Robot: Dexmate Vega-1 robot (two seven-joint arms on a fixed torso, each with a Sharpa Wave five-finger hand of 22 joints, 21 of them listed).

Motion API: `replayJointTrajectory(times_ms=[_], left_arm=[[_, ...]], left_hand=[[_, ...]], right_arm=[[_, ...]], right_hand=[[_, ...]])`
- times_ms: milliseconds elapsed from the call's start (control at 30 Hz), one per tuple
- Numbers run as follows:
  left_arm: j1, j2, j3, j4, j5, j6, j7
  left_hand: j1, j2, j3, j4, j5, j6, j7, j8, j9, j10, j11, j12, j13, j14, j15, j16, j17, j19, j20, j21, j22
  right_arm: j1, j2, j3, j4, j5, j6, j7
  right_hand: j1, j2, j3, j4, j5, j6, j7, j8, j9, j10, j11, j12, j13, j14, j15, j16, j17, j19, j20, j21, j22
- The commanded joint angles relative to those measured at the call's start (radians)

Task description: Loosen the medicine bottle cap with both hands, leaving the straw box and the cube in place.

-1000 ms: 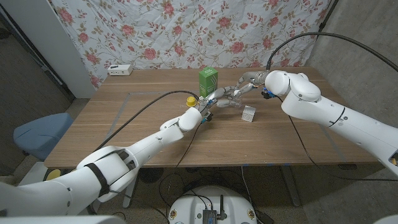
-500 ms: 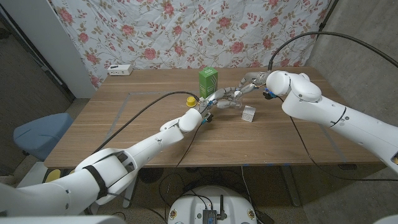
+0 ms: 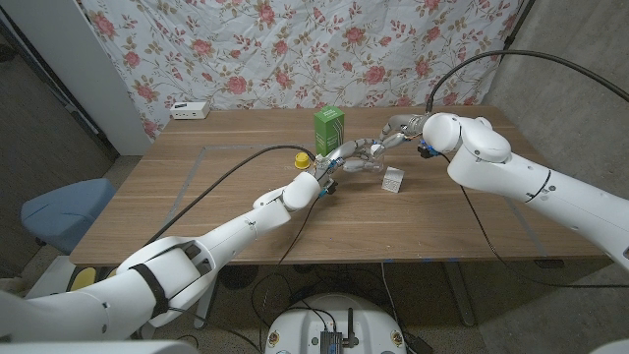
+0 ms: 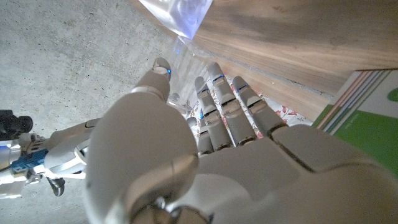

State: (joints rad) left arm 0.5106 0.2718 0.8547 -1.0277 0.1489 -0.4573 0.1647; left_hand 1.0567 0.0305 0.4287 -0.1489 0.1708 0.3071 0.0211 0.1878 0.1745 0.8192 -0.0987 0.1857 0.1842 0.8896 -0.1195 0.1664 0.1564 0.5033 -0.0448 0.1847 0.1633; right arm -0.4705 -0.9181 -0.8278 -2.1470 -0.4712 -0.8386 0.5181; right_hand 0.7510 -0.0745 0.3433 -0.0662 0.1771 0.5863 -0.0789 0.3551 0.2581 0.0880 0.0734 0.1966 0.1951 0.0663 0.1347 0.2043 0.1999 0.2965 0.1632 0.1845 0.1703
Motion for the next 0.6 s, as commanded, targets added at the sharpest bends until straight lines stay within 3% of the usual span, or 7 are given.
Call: replayJointTrajectory(times_ms=[33,600], left_arm=[[-0.001,-0.005,0.001,0.004,0.003,-0.004,0.003],[0.003,-0.002,0.002,-0.011,0.010,0.005,0.007]], left_hand=[[-0.004,0.006,0.011,0.000,0.005,0.003,-0.005,0.000,0.003,0.047,-0.040,0.008,0.003,0.010,-0.076,0.005,0.002,0.003,-0.007,0.001,0.002],[-0.007,0.006,0.017,-0.001,0.005,0.007,-0.009,0.001,0.003,0.052,-0.039,0.009,0.003,0.011,-0.078,0.005,0.002,0.003,-0.009,0.001,0.002]], right_arm=[[-0.010,-0.008,0.008,-0.005,0.016,0.002,-0.024],[-0.010,-0.007,0.003,0.009,0.013,0.018,-0.042]], right_hand=[[0.002,0.010,0.002,-0.008,0.005,0.026,-0.003,0.014,0.004,0.013,0.004,0.006,0.003,0.012,0.004,0.005,0.001,0.001,0.000,0.006,0.001],[0.024,0.034,0.017,-0.028,0.008,0.074,-0.020,0.034,0.006,0.040,-0.007,0.011,0.003,0.033,-0.006,0.011,-0.001,0.015,-0.004,0.010,0.001]])
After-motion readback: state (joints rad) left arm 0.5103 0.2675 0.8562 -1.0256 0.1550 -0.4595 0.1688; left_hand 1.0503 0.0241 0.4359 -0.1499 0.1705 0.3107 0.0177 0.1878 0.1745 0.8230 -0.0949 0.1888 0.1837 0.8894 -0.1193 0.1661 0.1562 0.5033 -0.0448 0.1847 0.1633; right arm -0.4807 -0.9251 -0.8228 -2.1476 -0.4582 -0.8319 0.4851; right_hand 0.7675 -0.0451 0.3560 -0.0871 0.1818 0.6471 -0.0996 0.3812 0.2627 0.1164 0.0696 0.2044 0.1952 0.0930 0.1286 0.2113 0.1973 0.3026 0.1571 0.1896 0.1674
